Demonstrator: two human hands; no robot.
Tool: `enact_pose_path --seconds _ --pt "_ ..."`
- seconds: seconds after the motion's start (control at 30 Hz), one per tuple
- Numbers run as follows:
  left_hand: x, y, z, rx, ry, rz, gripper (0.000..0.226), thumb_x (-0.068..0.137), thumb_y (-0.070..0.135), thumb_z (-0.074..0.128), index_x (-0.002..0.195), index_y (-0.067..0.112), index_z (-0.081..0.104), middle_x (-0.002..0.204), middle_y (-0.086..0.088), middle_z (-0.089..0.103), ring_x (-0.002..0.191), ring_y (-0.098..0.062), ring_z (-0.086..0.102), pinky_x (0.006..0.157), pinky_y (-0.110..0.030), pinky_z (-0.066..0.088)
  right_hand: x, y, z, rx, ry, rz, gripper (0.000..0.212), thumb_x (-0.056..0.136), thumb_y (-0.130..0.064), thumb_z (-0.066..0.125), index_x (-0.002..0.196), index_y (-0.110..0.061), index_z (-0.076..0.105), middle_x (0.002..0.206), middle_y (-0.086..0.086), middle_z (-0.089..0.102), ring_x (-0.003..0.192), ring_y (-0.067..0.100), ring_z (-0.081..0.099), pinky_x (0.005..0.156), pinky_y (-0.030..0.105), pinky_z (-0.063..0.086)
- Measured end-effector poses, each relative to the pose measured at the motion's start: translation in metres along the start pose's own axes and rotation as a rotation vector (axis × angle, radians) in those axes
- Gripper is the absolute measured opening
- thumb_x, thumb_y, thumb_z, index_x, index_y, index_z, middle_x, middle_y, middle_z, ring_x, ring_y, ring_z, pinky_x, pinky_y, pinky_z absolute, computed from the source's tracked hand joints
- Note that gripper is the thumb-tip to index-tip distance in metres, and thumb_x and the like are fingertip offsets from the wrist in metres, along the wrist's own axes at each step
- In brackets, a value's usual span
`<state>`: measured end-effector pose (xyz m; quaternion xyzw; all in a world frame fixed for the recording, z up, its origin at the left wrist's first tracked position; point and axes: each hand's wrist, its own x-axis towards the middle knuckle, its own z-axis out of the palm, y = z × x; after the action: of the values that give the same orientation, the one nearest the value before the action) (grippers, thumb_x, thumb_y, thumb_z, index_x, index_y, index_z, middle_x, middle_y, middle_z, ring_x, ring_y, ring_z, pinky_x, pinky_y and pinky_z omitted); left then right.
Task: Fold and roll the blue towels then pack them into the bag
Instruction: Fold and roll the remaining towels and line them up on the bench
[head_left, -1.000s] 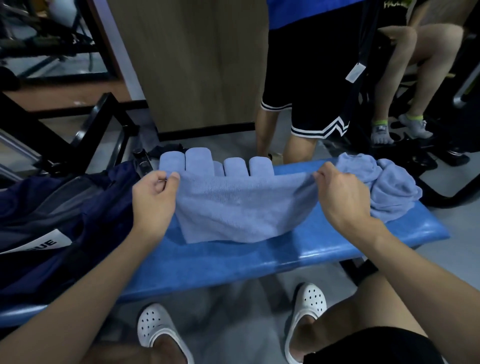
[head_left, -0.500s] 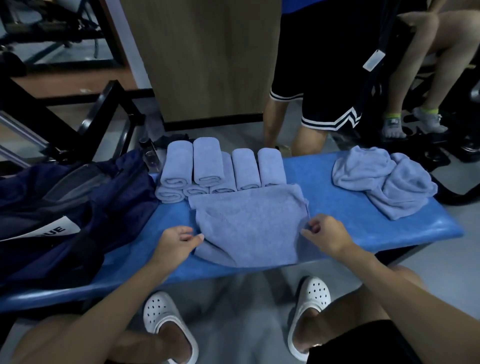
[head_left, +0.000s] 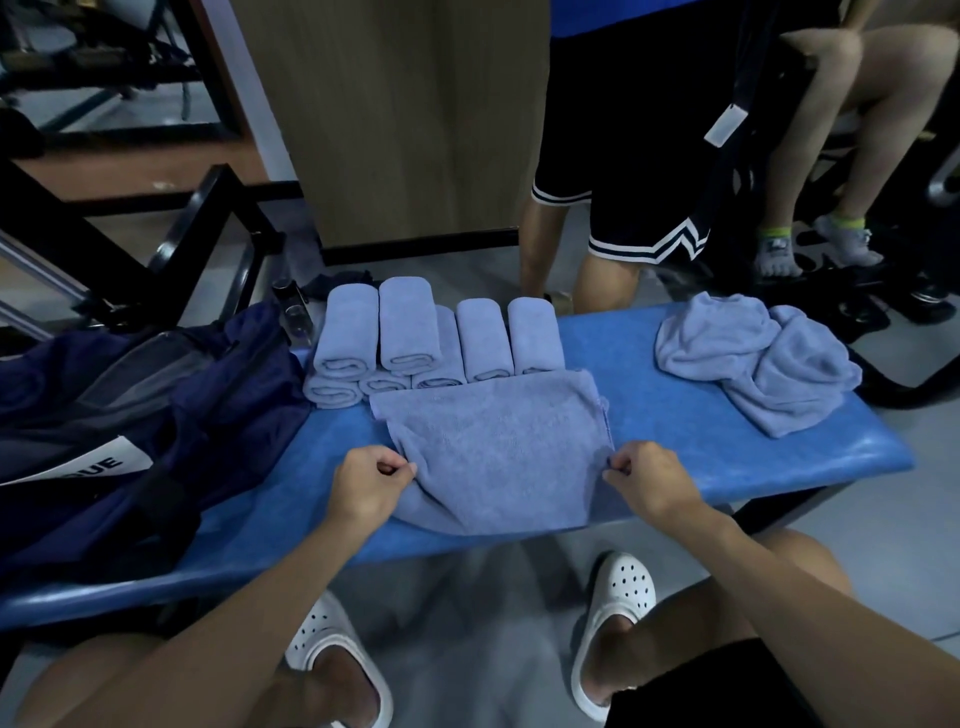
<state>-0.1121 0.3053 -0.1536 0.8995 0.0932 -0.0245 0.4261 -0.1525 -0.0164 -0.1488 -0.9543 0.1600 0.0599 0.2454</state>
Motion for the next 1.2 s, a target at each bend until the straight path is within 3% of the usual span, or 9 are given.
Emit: enact_pose_path --seconds 0.17,0.33,0.5,0.6,0.7,0.8,0.9,1.03,1.2 --pt "0.005 0.0 -0.003 0.017 0.001 -0.008 0.024 0.083 0.02 0.079 0.098 0.008 0.066 0.093 0.001 0.064 0.09 -0.019 0.062 0.082 -0.029 0.049 -0.005 -0.008 -0.011 0.087 0.107 -0.009 0.014 0.09 -0.019 0.058 0.08 -0.011 0.055 0.072 0.005 0.059 0.075 0.031 0.056 0.069 0.039 0.048" --pt "0.011 0.011 0.001 0.052 0.009 -0.094 0.022 0.082 0.027 0.079 0.066 0.021 0.064 0.069 0.003 0.064 0.08 -0.027 0.066 0.079 -0.042 0.055 -0.005 -0.018 -0.026 0.373 0.156 -0.006 0.01 0.089 -0.012 0.064 0.084 -0.01 0.056 0.064 0.0 0.055 0.061 0.014 0.049 0.052 0.019 0.034" --pt "0.013 0.025 -0.003 -0.17 0.032 -0.05 0.024 0.091 0.015 0.069 0.074 0.003 0.057 0.064 -0.005 0.054 0.061 -0.018 0.05 0.059 -0.029 0.042 -0.005 -0.025 -0.043 0.7 0.081 0.037 0.017 0.088 -0.004 0.067 0.101 -0.011 0.06 0.077 0.007 0.061 0.06 0.014 0.049 0.055 0.022 0.042" --pt "0.013 0.04 -0.024 -0.304 0.026 -0.023 0.027 0.096 0.018 0.063 0.077 0.0 0.054 0.066 -0.009 0.049 0.058 -0.015 0.042 0.057 -0.027 0.038 -0.006 -0.032 -0.058 0.781 0.096 -0.001 0.015 0.089 0.001 0.064 0.099 -0.01 0.066 0.075 0.005 0.061 0.055 0.006 0.051 0.052 0.019 0.042" --pt "0.013 0.057 -0.056 -0.418 0.047 0.017 0.028 0.099 0.021 0.058 0.087 -0.005 0.058 0.071 -0.01 0.055 0.064 -0.018 0.049 0.065 -0.033 0.043 -0.004 -0.044 -0.076 0.862 0.138 -0.053 0.026 0.091 0.007 0.056 0.079 -0.013 0.068 0.063 -0.005 0.061 0.047 -0.003 0.048 0.048 0.012 0.038" --pt "0.013 0.08 -0.095 -0.523 0.095 0.092 0.019 0.102 0.022 0.053 0.091 0.007 0.057 0.073 -0.007 0.058 0.063 -0.017 0.053 0.064 -0.034 0.05 -0.004 -0.061 -0.103 0.977 0.163 -0.062 0.029 0.091 0.005 0.054 0.077 -0.015 0.07 0.063 -0.006 0.062 0.056 0.004 0.05 0.056 0.018 0.039" --pt "0.014 0.1 -0.129 -0.47 0.162 0.214 0.016 0.104 0.028 0.048 0.091 0.02 0.052 0.084 -0.011 0.056 0.07 -0.022 0.055 0.068 -0.039 0.053 -0.011 -0.081 -0.134 1.121 0.085 -0.148 0.024 0.088 0.01 0.055 0.094 -0.01 0.067 0.066 0.001 0.059 0.056 0.007 0.05 0.052 0.016 0.039" --pt "0.009 0.128 -0.16 -0.367 0.252 0.346 0.018 0.105 0.026 0.045 0.087 0.025 0.045 0.079 -0.004 0.05 0.064 -0.019 0.053 0.055 -0.031 0.051 -0.012 -0.102 -0.16 0.942 0.088 -0.347 0.032 0.083 0.015 0.059 0.103 -0.009 0.065 0.094 0.011 0.066 0.084 0.015 0.058 0.073 0.022 0.045" --pt "0.011 0.141 -0.186 -0.289 0.328 0.342 0.017 0.102 0.031 0.047 0.086 0.029 0.05 0.082 -0.012 0.053 0.065 -0.024 0.046 0.055 -0.035 0.039 -0.015 -0.126 -0.177 0.689 0.256 -0.449 0.028 0.09 0.005 0.057 0.077 -0.02 0.061 0.071 0.005 0.057 0.057 0.002 0.048 0.055 0.02 0.045"
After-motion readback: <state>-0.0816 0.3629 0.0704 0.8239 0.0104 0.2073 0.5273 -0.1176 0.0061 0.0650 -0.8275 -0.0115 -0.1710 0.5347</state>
